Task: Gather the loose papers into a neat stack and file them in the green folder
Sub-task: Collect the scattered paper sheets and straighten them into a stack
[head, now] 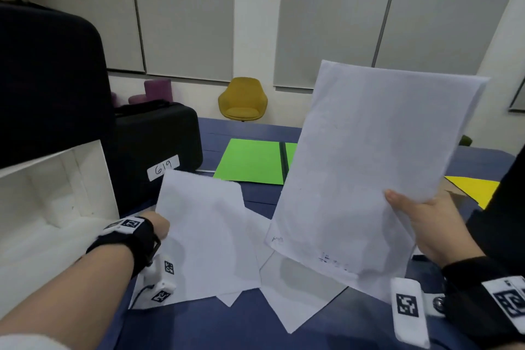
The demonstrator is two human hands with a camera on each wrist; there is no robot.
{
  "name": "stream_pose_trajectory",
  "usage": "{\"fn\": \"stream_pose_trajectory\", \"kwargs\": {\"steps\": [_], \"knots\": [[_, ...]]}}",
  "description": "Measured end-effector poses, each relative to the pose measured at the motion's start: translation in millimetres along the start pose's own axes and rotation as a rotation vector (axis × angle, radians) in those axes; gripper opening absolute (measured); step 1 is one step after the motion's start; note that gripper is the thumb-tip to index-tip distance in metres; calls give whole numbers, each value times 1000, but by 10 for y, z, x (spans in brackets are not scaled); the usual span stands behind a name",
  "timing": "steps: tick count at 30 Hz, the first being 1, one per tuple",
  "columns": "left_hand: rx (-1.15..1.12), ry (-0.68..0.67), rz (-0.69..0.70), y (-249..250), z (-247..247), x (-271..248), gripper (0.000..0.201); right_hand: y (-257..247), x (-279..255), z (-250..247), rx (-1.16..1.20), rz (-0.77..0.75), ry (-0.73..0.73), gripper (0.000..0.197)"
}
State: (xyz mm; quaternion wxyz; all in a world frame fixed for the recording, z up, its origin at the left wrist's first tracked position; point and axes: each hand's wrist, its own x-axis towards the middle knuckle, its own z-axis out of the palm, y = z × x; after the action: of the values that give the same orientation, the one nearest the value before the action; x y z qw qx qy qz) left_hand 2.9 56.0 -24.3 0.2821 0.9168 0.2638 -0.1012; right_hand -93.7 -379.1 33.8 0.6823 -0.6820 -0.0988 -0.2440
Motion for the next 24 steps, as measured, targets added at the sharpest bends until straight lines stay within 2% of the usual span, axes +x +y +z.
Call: {"fn": "stream_pose_trajectory", "kwargs": {"steps": [3, 4, 6, 7, 9, 10, 12, 14, 15, 16, 19, 22, 23, 24], "knots": [[63, -82, 56, 13, 23, 194, 50, -25, -34, 70, -21, 19, -17, 66], [89, -157, 58, 56, 23, 183, 51, -26, -38, 77, -32, 30, -20, 60], [118, -171, 76, 102, 119, 225, 56, -36, -59, 78, -33, 57, -18, 40], [191, -164, 71, 95, 171, 278, 62, -31, -75, 71, -34, 62, -18, 43], [336, -130, 26, 101, 278, 488, 80, -7, -93, 62, -64, 80, -21, 68], [371, -118, 9, 89, 352, 656, 83, -2, -104, 68, -68, 82, -16, 73], [451, -56, 56, 40, 501, 918, 83, 11, -123, 68, -49, 82, -21, 76], [421, 2, 107, 42, 467, 735, 83, 23, -151, 75, -36, 86, -21, 83], [422, 23, 78, -19, 561, 954, 78, 19, -167, 78, -35, 91, -23, 87], [383, 24, 96, -45, 603, 1099, 73, 21, -183, 81, -38, 100, -26, 89], [143, 9, 198, -30, 344, 678, 79, 3, -237, 73, -55, 111, -24, 80], [-105, 21, 232, 50, 44, 174, 51, -35, -309, 44, -75, 104, -26, 49], [-211, 67, 284, 68, -44, 66, 43, -59, -340, 38, -77, 94, -33, 46], [-269, 116, 362, 58, -107, 14, 38, -70, -367, 25, -82, 81, -48, 54]]}}
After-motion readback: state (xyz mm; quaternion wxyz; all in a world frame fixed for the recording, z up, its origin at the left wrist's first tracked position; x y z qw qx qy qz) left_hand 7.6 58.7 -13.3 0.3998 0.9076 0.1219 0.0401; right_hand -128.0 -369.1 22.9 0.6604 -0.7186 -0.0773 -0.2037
